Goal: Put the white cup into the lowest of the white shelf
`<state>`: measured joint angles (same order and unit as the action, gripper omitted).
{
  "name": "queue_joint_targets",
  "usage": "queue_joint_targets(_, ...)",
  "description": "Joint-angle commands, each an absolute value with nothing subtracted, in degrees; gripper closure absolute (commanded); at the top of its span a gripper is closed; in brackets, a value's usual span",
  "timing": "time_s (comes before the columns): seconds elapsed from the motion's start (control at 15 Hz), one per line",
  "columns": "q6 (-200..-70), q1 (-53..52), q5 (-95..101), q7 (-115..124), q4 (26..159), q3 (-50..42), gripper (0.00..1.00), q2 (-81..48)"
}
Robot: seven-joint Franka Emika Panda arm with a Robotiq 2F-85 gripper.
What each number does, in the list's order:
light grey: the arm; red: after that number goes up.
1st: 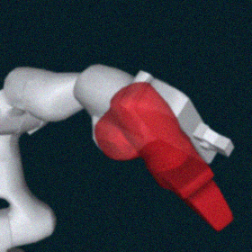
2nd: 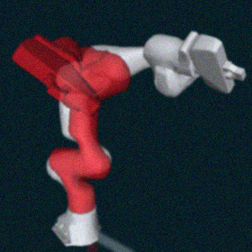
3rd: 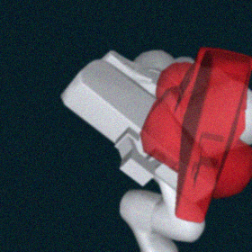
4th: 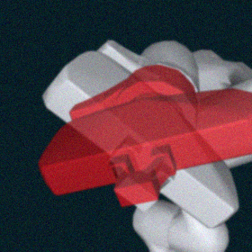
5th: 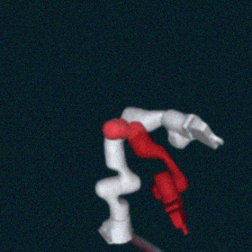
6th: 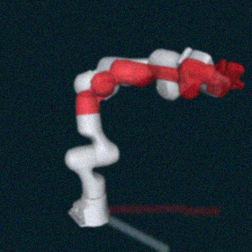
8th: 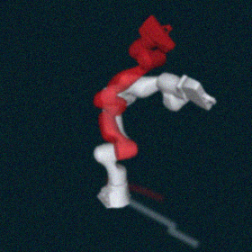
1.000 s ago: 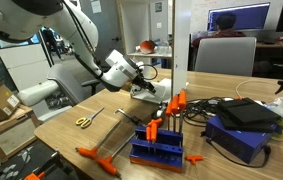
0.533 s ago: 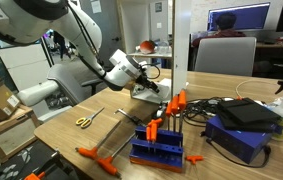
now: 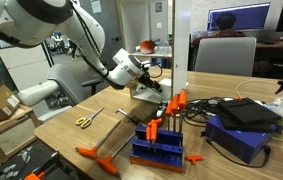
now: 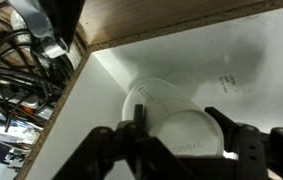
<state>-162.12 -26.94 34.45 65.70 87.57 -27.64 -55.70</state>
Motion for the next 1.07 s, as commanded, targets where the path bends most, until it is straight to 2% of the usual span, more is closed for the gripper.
queue_joint_targets(0.0, -159.6, -24.4, 32.0, 61.2, 84.0, -25.0, 0.28, -57.6)
queue_joint_targets(0.2, -157.2, -22.8, 30.6, 57.4, 83.4, -22.4, 0.02, -57.8)
queue_joint_targets(0.27, -156.5, -22.2, 29.8, 56.0, 83.2, -21.6, 0.0, -58.0)
queue_joint_targets(0.73, -152.3, -19.9, 24.1, 46.8, 83.8, -18.1, 0.0, -57.5)
queue_joint_targets(1.0, -145.5, -17.5, 19.9, 36.5, 87.9, -13.2, 0.0, -51.3)
